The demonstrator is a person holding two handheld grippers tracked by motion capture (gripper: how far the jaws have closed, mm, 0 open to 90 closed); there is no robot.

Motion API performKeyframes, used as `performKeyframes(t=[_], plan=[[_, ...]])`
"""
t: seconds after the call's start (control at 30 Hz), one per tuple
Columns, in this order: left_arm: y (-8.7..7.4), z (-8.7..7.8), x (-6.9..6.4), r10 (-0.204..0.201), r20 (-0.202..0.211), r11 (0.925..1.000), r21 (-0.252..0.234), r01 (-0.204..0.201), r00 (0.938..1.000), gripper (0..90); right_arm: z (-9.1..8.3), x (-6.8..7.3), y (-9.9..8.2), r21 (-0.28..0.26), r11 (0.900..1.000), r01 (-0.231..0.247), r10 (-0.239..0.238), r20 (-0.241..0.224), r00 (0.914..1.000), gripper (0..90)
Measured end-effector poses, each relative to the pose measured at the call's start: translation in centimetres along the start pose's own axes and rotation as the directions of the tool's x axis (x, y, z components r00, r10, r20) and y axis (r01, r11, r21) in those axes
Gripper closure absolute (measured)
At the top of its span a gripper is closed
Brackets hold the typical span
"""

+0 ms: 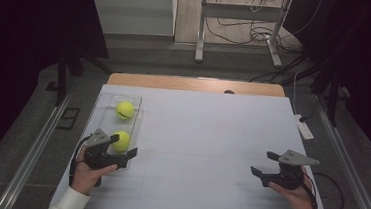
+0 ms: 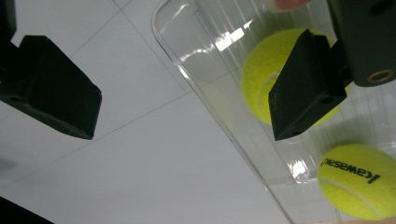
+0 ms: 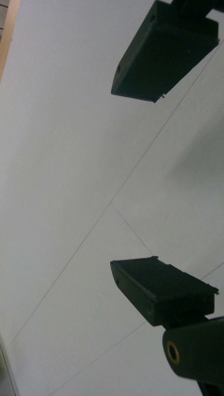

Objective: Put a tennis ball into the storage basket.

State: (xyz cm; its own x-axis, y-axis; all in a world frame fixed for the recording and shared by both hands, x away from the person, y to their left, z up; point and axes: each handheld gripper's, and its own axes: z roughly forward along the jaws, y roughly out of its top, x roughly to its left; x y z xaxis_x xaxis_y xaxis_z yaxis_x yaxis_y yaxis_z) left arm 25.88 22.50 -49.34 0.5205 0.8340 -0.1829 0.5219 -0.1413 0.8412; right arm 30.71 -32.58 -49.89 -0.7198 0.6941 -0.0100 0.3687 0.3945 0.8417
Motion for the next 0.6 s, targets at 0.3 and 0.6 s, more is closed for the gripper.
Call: performKeyframes(t=[0.3, 0.6], plan=[[-0.28, 0.03, 0.03, -0.004, 0.003, 1.0000, 0.003, 0.004, 1.0000, 10.6, 0.35, -0.02, 0.29, -0.021, 0.9996, -0.022, 0.021, -0.023, 0.9995, 14.0], [-0.06, 0.18, -0.12, 0.002, 0.008, 1.0000, -0.002, -0.002, 1.0000, 10.6, 0.17, -0.18, 0.22, -0.027, 0.9992, -0.029, 0.029, -0.024, 0.9993, 13.9]])
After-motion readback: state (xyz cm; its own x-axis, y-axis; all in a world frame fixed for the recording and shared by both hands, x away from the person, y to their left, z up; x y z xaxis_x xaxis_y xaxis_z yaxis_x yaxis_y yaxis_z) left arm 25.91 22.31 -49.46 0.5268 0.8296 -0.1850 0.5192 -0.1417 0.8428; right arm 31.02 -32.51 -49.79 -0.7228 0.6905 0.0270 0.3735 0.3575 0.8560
